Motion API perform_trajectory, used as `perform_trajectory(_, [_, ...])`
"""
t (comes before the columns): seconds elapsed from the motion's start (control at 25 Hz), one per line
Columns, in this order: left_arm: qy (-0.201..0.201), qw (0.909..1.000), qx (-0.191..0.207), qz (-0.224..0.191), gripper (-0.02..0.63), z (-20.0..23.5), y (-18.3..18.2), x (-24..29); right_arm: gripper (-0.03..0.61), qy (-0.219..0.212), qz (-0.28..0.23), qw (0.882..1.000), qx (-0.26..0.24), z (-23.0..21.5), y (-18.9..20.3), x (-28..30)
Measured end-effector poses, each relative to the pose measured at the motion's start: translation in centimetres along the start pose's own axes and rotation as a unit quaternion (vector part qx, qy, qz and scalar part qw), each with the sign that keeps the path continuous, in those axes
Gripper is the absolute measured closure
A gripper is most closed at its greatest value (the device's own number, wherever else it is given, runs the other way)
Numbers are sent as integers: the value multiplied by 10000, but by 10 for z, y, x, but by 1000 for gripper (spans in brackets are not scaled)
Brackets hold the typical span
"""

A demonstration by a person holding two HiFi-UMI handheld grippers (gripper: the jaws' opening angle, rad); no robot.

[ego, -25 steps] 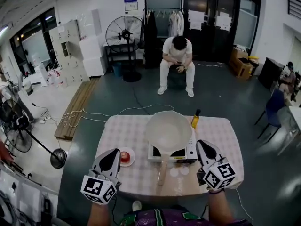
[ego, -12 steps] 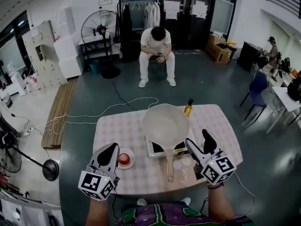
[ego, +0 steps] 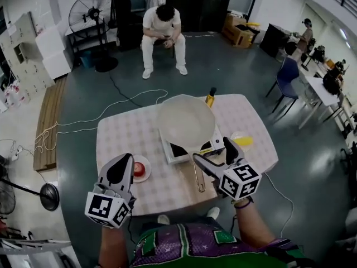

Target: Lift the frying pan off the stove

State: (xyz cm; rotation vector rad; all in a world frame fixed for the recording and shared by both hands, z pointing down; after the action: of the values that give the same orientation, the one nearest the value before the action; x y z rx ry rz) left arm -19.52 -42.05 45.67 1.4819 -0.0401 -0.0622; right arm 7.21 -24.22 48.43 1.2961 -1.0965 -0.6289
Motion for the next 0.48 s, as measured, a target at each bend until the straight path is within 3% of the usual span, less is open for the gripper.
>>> perform_trajectory(0.32, [230,9990,-368,62,591,13,36,-19,57,569,1231,9907,-95,18,66,28])
perform_trajectory(0.48, [286,9979,-542,190,591,22,39,-10,63,592,1852,9809,-98,17,79,47])
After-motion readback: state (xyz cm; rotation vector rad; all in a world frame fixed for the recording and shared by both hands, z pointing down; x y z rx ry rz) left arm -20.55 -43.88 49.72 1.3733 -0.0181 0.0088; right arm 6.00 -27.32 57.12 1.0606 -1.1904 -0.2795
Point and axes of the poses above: the fingertips, and each gripper's own axes: x forward along the fingers, z to its left, y out of its underside, the point moved 9 cm from there along -x, backward along the fingers, and after that the axes turned 14 degrees about y, right-handed, at the moved point
